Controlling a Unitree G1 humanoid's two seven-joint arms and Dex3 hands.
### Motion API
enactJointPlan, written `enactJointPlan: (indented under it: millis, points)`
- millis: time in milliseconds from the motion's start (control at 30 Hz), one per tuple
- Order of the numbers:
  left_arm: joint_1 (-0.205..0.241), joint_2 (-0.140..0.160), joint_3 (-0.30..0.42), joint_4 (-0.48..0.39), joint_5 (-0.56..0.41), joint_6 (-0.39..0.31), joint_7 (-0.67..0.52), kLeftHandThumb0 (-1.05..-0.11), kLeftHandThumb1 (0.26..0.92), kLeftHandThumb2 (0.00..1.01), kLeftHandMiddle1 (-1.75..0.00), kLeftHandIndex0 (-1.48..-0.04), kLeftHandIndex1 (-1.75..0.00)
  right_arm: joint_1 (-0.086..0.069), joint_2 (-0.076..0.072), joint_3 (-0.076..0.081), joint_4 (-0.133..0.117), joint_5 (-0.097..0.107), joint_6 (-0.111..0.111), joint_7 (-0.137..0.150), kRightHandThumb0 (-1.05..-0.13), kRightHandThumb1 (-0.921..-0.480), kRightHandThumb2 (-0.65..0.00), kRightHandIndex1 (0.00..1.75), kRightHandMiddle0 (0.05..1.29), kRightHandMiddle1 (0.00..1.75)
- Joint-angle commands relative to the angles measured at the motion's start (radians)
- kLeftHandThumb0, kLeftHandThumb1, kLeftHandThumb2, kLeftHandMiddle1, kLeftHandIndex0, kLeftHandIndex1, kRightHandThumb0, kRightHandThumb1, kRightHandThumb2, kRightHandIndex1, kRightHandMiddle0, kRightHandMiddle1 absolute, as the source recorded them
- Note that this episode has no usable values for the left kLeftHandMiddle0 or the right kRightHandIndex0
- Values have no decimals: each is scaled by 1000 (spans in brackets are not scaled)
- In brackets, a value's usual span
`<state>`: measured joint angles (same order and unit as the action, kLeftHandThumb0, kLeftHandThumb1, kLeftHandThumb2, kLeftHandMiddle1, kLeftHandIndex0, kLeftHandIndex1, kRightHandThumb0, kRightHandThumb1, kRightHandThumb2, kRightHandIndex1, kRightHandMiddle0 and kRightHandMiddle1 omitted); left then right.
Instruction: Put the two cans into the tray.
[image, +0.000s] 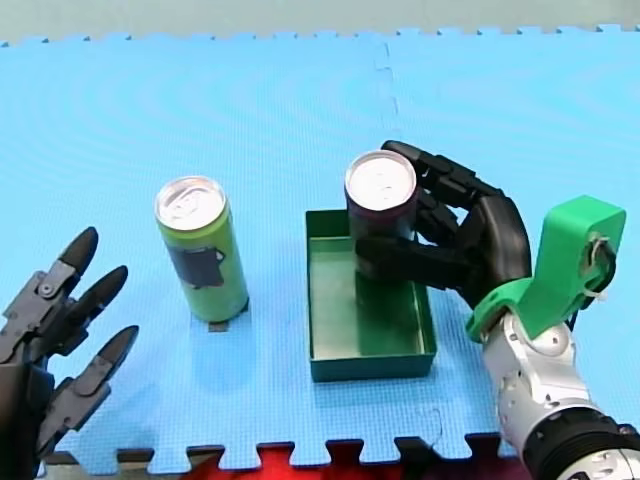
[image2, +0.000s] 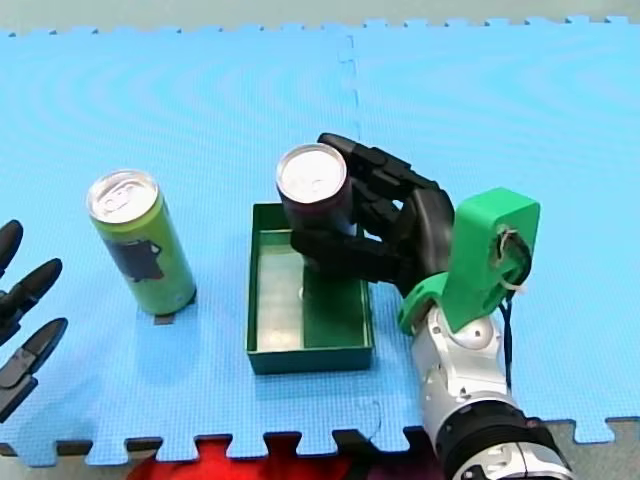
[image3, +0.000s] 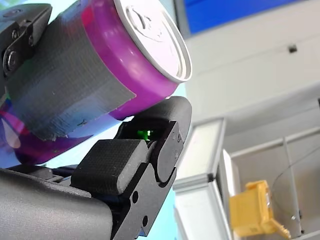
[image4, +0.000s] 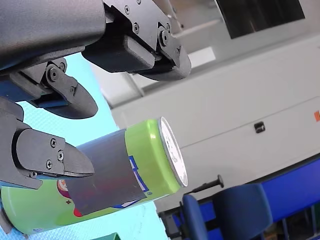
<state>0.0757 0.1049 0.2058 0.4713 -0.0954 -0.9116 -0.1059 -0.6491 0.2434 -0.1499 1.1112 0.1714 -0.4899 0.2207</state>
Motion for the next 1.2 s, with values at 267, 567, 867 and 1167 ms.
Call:
enactJointPlan:
  millis: [267,567,867,1167]
  points:
    - [-4,3,2,11,0,-8,5,-1048,921,213,-3,-432,-1,9,30,6,-2,-6,-5,-15,-321,-792,-1,0,1241,1]
    - [-6,7,4,21,-4,-22,1,-1048,921,211,-3,-433,-1,19,36,2,-9,4,-1,-9,-319,-794,-1,0,1241,0]
    - [-4,15,4,26,-3,-38,-2,-1048,921,215,-1,-427,0,30,38,-3,-9,16,12,-11,-315,-796,-1,0,1239,0]
    - [0,20,4,18,-8,-36,-6,-1048,921,222,-1,-424,0,35,44,-14,-14,40,44,-10,-312,-793,0,0,1238,0]
